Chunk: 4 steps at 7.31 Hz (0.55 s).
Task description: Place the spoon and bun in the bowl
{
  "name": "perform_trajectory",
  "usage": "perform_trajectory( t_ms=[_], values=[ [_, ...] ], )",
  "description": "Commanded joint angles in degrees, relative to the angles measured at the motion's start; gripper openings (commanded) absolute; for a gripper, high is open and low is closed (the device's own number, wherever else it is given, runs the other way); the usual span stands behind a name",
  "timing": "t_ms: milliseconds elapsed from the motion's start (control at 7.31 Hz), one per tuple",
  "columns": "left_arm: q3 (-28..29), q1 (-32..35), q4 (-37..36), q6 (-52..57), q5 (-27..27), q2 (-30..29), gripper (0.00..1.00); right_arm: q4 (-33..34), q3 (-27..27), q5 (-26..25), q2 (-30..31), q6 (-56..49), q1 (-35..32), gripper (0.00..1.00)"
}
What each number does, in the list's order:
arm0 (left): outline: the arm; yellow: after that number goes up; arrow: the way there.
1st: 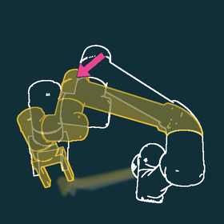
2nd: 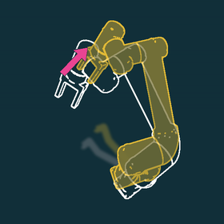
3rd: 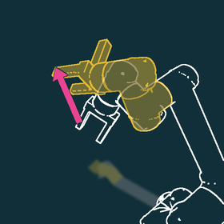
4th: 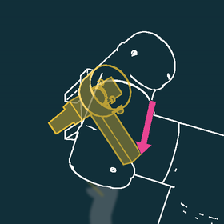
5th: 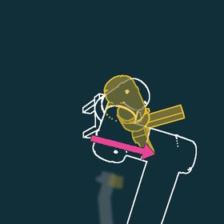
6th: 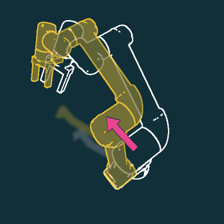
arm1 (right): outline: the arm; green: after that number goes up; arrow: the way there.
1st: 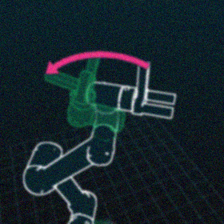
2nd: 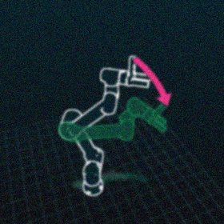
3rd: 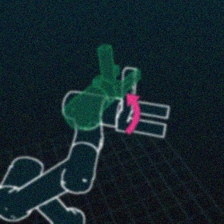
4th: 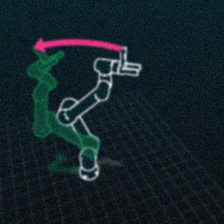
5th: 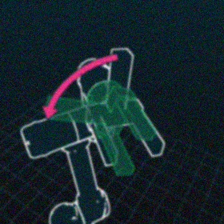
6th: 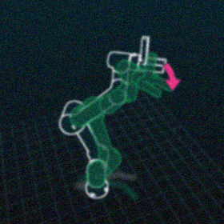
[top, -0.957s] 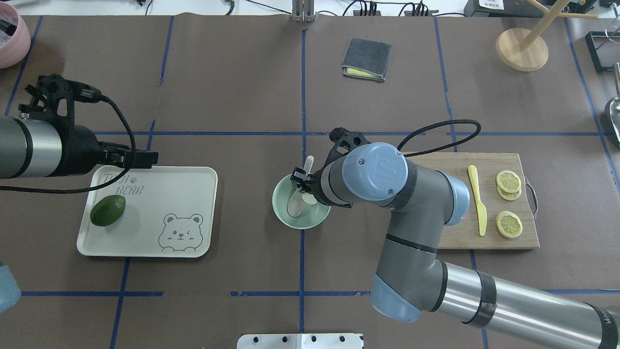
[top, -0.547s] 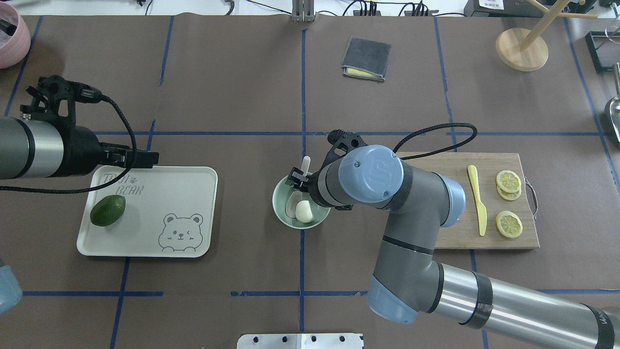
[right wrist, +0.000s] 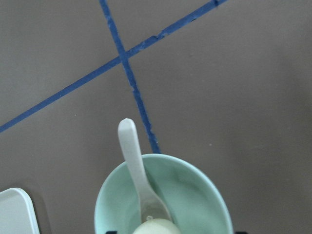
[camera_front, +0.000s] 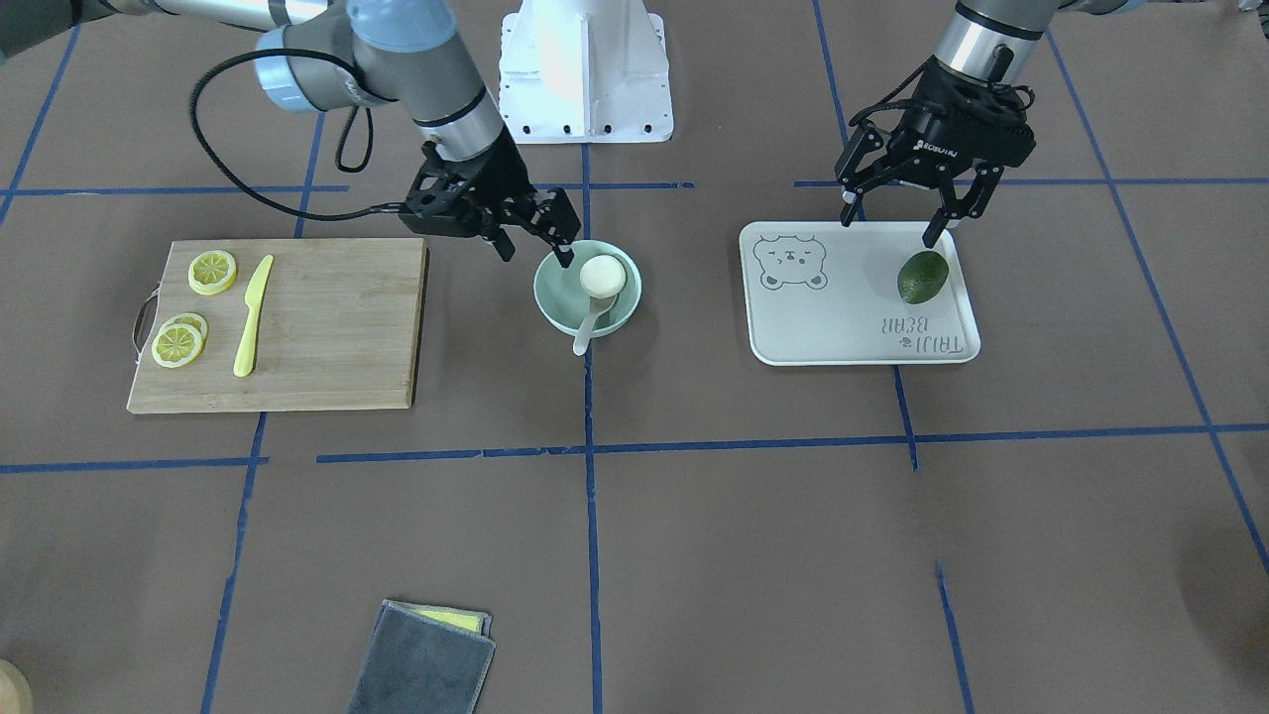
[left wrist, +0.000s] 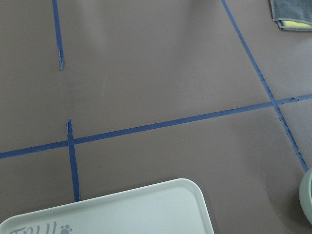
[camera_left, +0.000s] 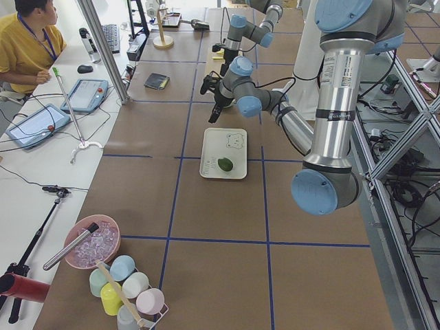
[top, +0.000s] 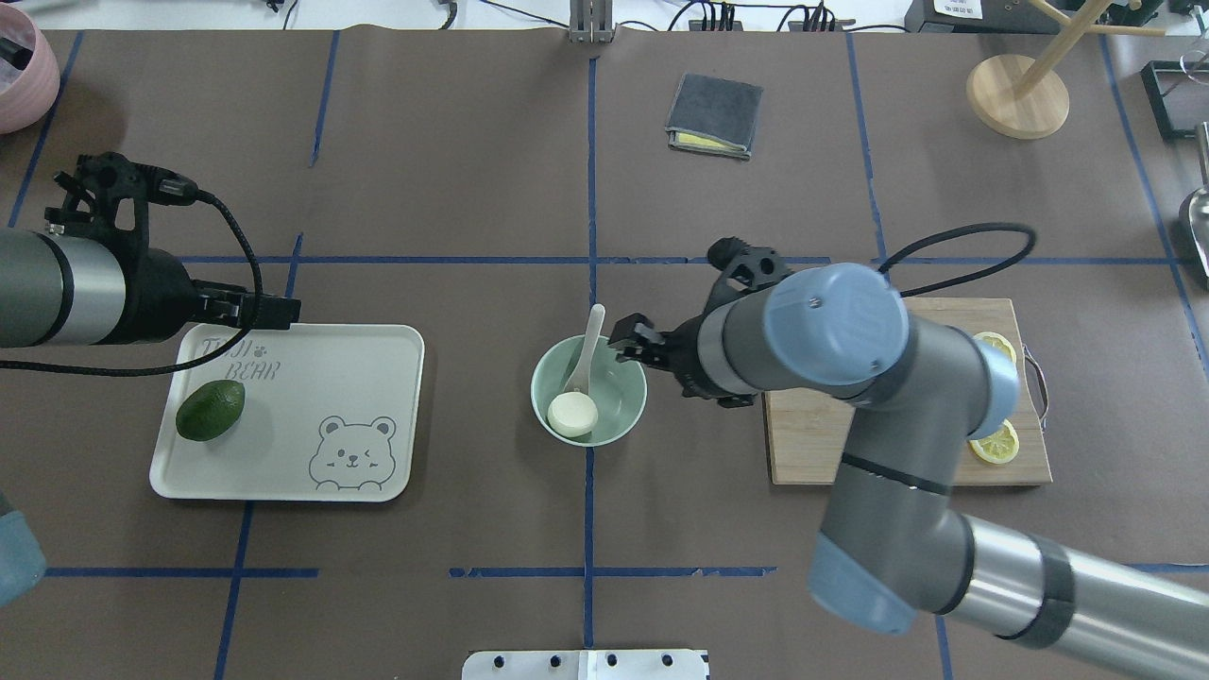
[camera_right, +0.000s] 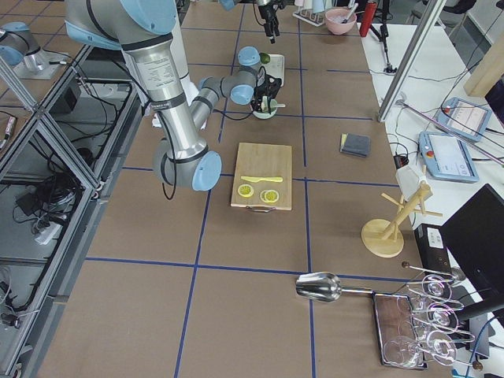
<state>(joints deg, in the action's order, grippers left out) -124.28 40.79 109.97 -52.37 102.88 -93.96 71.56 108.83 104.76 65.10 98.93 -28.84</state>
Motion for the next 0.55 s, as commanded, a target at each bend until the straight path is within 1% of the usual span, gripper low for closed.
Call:
perform_trajectory(
  t_ms=[0,137,274,410],
  values=[
    [1.5,0.4,0.4,9.3,4.7,3.5,0.99,-0.4,7.7,16.5,13.9,-10.2,-12.8,1.0],
    [3.8,5.5,0.8,15.6,8.5,4.5,0.99,-0.5,9.4,21.6,20.9,-22.9,-18.8,1.0],
    [6.4,10.7,1.0,22.8,13.1,5.7,0.99,-0.1,8.2,27.0,26.4,-37.6,-27.8,1.0],
    [8.7,15.6,1.0,29.6,16.5,6.2,0.99,0.1,4.9,31.9,30.3,-51.9,-35.9,1.0]
  ],
)
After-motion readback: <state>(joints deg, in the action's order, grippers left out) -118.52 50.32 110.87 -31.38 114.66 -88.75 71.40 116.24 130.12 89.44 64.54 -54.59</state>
